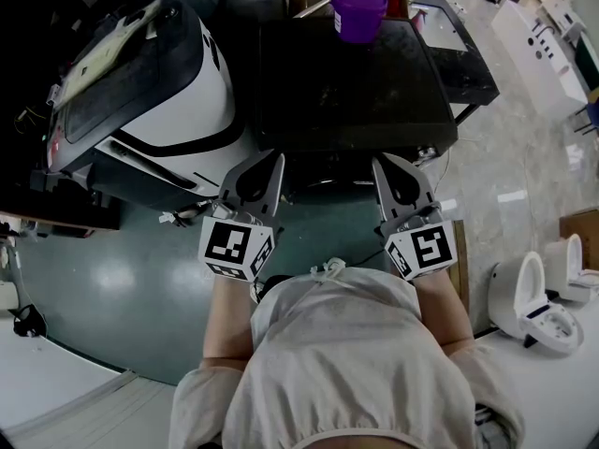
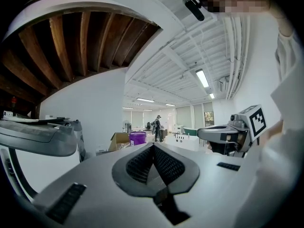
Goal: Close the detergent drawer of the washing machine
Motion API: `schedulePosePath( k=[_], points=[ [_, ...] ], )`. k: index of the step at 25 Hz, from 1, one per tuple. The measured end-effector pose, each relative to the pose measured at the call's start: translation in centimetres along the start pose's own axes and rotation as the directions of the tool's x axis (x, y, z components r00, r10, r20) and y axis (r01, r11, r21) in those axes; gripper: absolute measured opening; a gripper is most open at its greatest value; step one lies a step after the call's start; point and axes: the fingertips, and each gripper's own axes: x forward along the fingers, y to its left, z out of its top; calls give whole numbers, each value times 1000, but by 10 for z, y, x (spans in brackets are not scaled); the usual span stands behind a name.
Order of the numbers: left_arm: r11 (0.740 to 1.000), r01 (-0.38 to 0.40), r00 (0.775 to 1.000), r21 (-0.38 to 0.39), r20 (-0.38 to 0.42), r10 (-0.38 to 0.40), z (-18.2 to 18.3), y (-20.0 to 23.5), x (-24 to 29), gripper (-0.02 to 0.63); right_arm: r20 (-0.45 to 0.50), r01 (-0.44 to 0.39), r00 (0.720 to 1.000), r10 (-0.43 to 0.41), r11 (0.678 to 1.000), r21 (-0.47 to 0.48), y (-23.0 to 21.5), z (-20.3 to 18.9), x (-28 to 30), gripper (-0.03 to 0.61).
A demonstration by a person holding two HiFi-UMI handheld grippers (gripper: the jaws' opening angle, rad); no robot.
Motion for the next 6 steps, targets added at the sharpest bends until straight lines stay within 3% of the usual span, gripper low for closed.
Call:
schedulePosePath(
  k=[6],
  points=[
    [1000, 4, 1000, 1, -6, -4, -2, -1, 6, 17, 1, 0, 1000, 0, 1000, -6, -4, 0, 2, 0]
  ],
)
